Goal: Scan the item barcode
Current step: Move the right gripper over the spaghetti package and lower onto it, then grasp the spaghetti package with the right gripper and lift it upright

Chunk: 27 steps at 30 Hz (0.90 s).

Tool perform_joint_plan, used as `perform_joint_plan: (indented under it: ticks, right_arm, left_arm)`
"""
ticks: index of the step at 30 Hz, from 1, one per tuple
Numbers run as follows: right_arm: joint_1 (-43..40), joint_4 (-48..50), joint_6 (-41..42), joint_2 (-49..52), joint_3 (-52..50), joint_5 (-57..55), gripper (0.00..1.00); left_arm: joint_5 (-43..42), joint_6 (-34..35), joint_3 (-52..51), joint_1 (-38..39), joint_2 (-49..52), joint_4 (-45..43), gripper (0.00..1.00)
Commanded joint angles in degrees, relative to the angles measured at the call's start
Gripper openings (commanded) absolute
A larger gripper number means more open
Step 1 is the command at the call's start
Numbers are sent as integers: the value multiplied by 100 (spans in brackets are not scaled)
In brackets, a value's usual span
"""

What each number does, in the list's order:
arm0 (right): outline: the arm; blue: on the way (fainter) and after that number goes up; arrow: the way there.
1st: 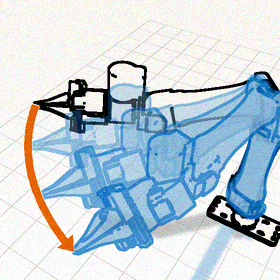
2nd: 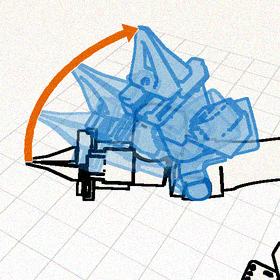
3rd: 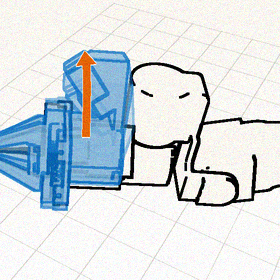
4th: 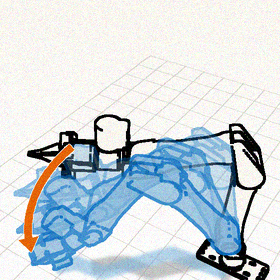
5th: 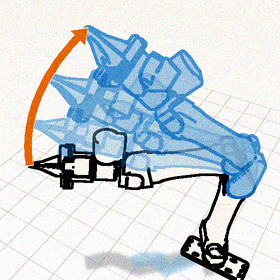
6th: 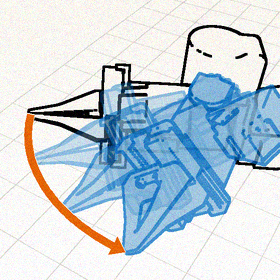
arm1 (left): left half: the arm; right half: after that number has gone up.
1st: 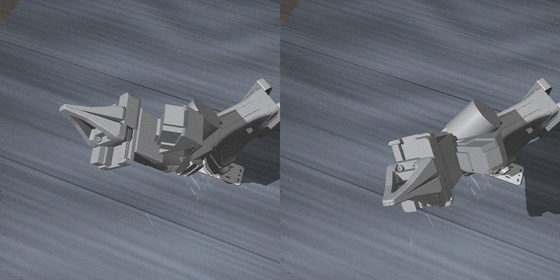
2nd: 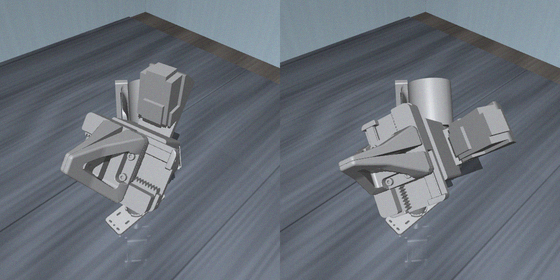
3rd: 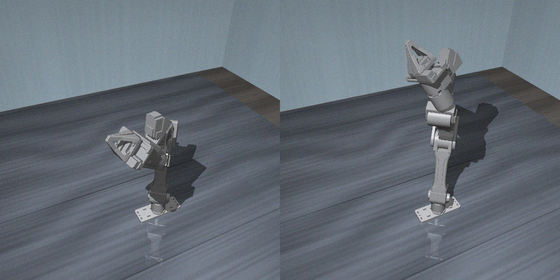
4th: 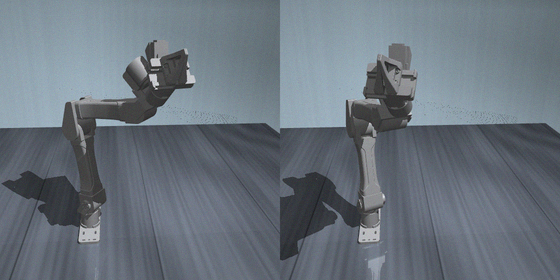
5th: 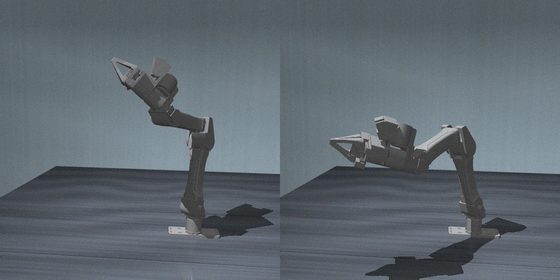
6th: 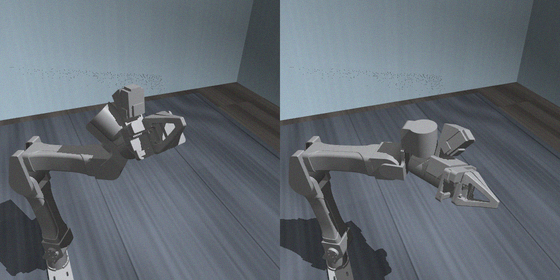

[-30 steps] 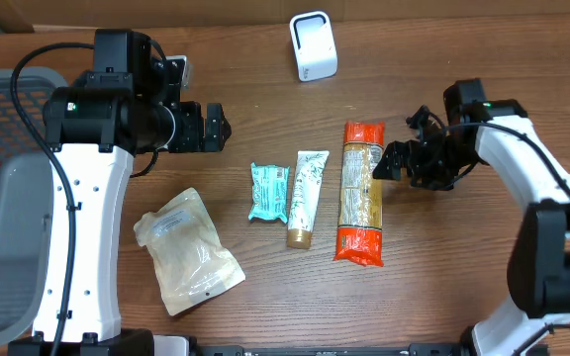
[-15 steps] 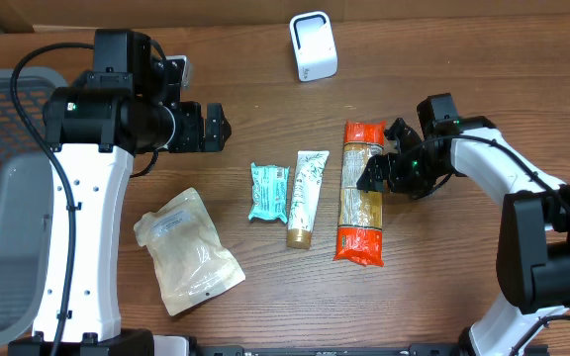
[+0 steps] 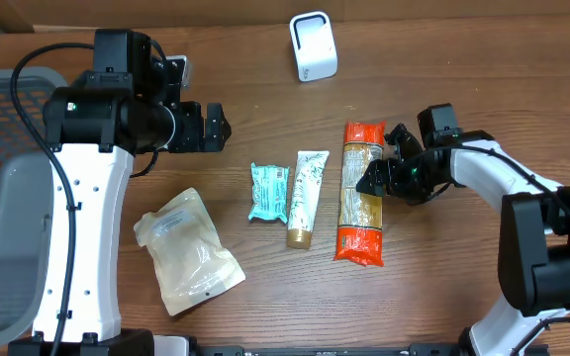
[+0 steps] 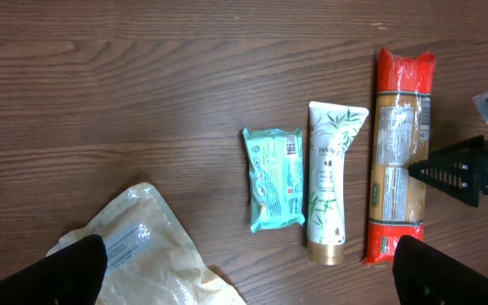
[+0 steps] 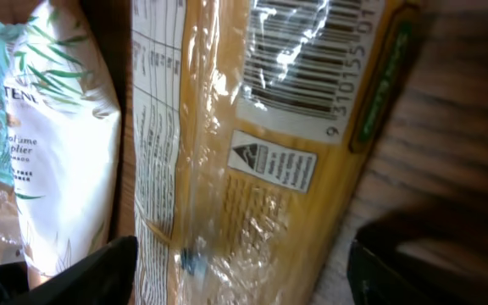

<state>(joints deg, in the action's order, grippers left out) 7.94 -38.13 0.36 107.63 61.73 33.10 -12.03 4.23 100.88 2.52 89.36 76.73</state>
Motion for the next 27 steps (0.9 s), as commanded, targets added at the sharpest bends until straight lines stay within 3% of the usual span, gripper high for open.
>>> perform_joint_plan:
  ticks: [1,5,9,15,21,27]
  right_arm:
    - [11,177,9,83,-361,46,77]
    - [11,518,199,83,-625,131,67]
    - [9,769,442,83,-817,136,40]
    - [-9,748,437,81,-789,133,13]
    - [-138,-44,413,-9,-186,-48,4]
    - [-109,-1355,420,-354,831,-1237,4]
  left_arm:
    - [-90,-107,164,-9,-136,-7,99]
    - [-90,-107,164,-9,-136,-7,100]
    - [-92,-107,164,-9,-136,-7,100]
    - [-90,-107,164,-9,-136,-7,100]
    - [-92,-107,164,-9,-136,-7,100]
    - [-90,-107,164,-9,-136,-7,100]
